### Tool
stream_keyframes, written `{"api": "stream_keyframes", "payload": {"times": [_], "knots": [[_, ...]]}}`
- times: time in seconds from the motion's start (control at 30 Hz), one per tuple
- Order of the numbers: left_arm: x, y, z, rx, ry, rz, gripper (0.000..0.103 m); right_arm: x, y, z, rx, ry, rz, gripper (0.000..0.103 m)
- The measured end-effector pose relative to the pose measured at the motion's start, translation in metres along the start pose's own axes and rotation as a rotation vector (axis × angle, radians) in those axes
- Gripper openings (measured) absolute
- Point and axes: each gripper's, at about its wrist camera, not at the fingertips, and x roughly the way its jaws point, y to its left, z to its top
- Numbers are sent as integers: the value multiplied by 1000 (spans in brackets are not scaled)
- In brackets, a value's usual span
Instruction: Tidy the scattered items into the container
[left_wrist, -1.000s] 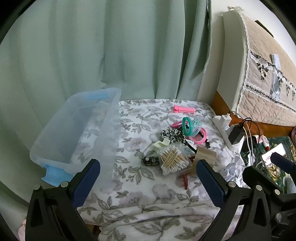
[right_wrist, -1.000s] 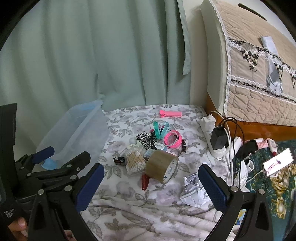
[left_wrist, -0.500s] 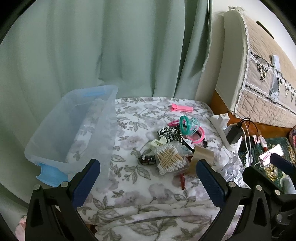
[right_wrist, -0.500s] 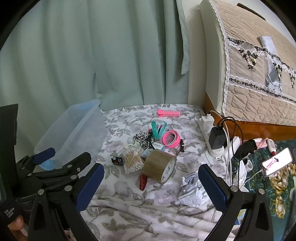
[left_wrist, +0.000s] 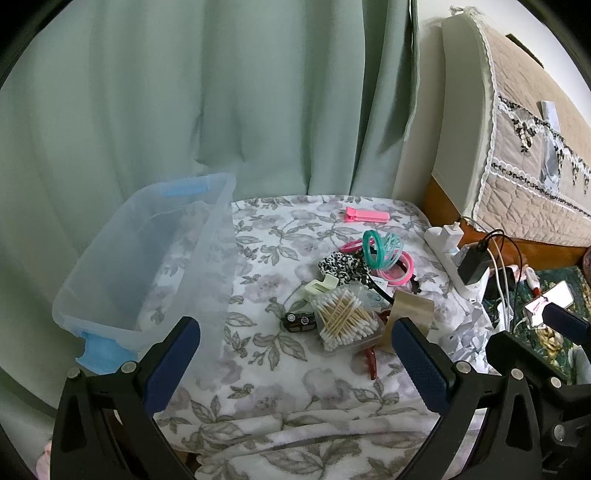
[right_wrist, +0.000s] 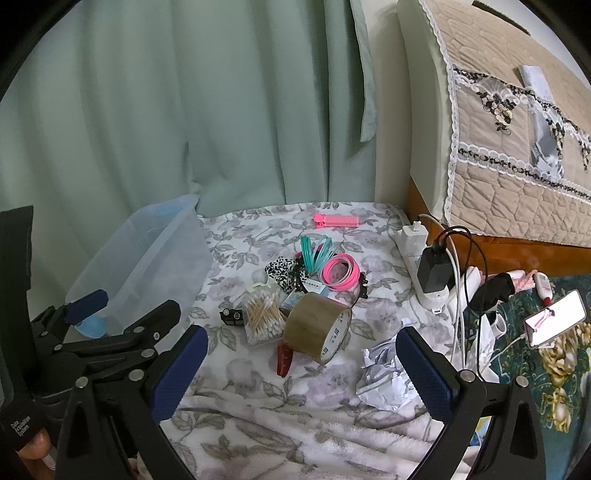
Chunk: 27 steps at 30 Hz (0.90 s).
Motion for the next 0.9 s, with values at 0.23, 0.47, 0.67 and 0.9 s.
{"api": "stream_keyframes", "payload": {"times": [0.23,0.47,0.67,0.9], "knots": [[-1,5,0,-26,-8,-23,103,-2,1,0,1,-17,19,103],[0,4,1,-17,-8,-17,103,1,2,-1,5,-10,20,103],[13,2,-1,-2,28,-51,103,8,-3,-2,20,15,25,103],[30,-2,-2,14,57,-141,103,24,-14,-4,57,57,43,103]]}}
